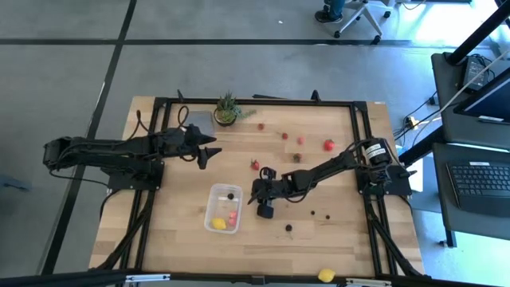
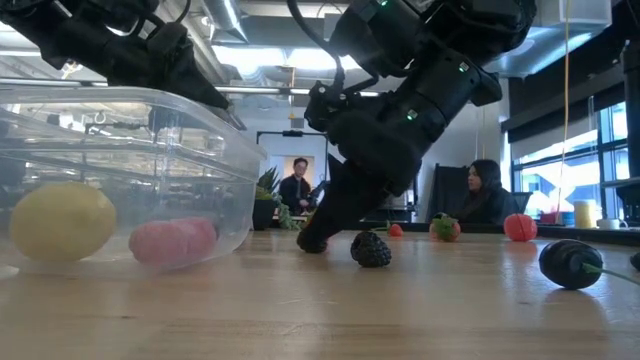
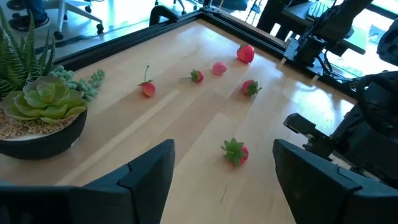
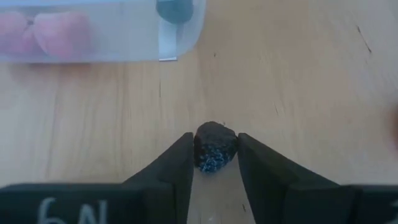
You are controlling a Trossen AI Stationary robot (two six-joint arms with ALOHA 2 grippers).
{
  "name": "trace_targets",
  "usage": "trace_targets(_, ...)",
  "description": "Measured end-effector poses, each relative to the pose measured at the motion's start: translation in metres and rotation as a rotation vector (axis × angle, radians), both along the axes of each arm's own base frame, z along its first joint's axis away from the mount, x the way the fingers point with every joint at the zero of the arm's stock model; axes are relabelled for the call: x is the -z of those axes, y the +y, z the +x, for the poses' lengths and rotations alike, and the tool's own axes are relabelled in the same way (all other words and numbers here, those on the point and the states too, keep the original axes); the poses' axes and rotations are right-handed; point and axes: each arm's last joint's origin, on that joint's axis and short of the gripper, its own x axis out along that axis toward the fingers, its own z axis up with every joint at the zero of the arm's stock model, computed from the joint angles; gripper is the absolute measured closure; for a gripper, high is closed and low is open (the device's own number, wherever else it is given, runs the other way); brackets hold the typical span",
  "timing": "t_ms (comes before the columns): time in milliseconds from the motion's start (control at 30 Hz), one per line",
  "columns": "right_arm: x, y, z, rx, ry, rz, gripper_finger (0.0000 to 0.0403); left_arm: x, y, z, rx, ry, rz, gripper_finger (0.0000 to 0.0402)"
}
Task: Pick and placing Produce into tupperware
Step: Put the blackberry into the transparent bin
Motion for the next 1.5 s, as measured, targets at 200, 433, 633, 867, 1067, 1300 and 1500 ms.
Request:
trace_targets(200, 0.000, 0.000, 0.000, 0.018, -0.003, 0.016, 0.0309, 0.000, 0.000, 0.000, 0.000, 0.000, 0.000, 0.0140)
trace_targets(433, -0.010, 0.001, 0.005, 0.011, 0.037, 0.006, 0.0315, 0.000, 0.000, 0.000, 0.000, 0.000, 0.000, 0.0140)
trace_targets(633, -0.043, 0.005, 0.021, -0.060, 0.080, -0.065, 0.0317, 0.000, 0.000, 0.000, 0.000, 0.000, 0.000, 0.0140)
trace_targets(867, -0.089, -0.005, 0.035, -0.053, 0.132, -0.153, 0.0317, 0.000, 0.000, 0.000, 0.000, 0.000, 0.000, 0.0140)
trace_targets(1067, -0.117, -0.012, 0.046, -0.037, 0.077, -0.133, 0.0315, 0.000, 0.000, 0.000, 0.000, 0.000, 0.000, 0.0140)
trace_targets(1300, -0.129, 0.000, 0.056, -0.136, -0.037, 0.024, 0.0314, 0.000, 0.000, 0.000, 0.000, 0.001, -0.001, 0.0140)
trace_targets(1500, -0.109, 0.002, 0.064, -0.152, -0.008, 0.006, 0.0314, 0.000, 0.000, 0.000, 0.000, 0.003, -0.001, 0.0140)
